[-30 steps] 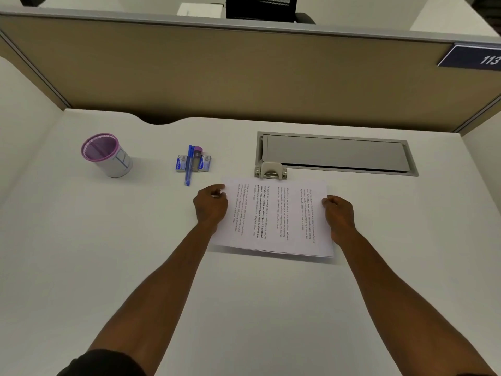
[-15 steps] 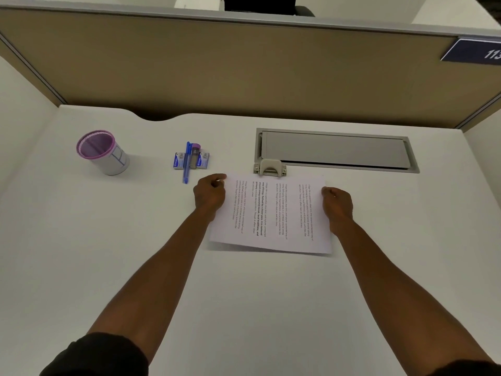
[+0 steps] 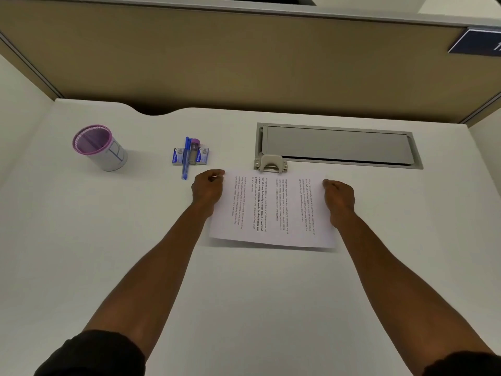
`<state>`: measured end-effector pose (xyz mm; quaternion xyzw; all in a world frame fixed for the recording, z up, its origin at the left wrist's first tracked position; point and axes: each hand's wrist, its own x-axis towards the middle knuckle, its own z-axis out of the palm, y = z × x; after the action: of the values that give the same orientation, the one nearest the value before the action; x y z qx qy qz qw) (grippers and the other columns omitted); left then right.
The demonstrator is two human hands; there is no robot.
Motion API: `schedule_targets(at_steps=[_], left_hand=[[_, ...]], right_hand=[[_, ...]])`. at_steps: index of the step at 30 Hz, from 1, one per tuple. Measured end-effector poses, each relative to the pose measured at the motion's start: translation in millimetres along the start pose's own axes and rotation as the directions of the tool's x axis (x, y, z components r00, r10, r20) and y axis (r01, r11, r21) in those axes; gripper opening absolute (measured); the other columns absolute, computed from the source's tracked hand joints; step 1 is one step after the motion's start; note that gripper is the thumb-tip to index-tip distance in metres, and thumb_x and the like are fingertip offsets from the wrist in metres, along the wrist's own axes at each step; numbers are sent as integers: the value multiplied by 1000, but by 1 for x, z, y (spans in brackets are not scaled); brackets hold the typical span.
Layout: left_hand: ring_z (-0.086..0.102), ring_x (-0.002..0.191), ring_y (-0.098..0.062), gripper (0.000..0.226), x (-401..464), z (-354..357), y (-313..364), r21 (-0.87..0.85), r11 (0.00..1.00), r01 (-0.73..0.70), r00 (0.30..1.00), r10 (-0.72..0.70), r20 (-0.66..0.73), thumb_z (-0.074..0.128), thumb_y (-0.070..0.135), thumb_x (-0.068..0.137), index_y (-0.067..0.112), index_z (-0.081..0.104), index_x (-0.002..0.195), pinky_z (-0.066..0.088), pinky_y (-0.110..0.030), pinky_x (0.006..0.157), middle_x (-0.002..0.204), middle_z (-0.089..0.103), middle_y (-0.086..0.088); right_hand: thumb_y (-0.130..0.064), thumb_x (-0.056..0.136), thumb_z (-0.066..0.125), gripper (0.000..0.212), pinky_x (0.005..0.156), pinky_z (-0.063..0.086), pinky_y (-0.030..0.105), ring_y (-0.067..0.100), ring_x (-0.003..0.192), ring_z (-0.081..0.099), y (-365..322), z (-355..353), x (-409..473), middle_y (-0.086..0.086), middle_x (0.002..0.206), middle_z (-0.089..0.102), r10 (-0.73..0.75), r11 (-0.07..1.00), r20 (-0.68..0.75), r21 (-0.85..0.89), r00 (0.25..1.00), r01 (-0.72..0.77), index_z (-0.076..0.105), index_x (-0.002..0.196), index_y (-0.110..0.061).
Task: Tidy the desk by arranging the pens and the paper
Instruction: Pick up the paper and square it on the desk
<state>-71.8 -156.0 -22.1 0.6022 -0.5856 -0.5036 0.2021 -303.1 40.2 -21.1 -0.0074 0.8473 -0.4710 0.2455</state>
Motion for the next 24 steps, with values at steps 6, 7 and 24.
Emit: schedule_targets(at_steps=[6, 7, 24], left_hand=[[57, 98, -16, 27, 4, 1, 0, 46, 998, -34, 999, 34, -7, 50, 15, 97, 21, 70, 113, 50, -33, 97, 125, 64, -2], [58, 97, -15, 27, 4, 1, 1, 54, 998, -45, 999, 45, -7, 50, 15, 97, 21, 70, 114, 51, -33, 97, 125, 64, -2], [62, 112, -24, 33, 0, 7, 5, 166, 970, -180, 974, 200, -110, 61, 10, 93, 6, 60, 126, 45, -26, 97, 123, 65, -11]], right_hand=[[-20, 94, 61, 23, 101, 46, 33, 23, 115, 59, 0, 3, -3, 3, 126, 65, -53, 998, -63, -34, 997, 51, 68, 115, -16], [-19, 94, 61, 23, 102, 47, 33, 23, 116, 59, 0, 3, -3, 4, 126, 65, -60, 998, -70, -30, 996, 58, 68, 116, -16], [-17, 92, 61, 24, 98, 44, 26, 23, 113, 63, -4, 9, 3, 5, 121, 70, -149, 987, -139, -85, 979, 138, 72, 113, -12]])
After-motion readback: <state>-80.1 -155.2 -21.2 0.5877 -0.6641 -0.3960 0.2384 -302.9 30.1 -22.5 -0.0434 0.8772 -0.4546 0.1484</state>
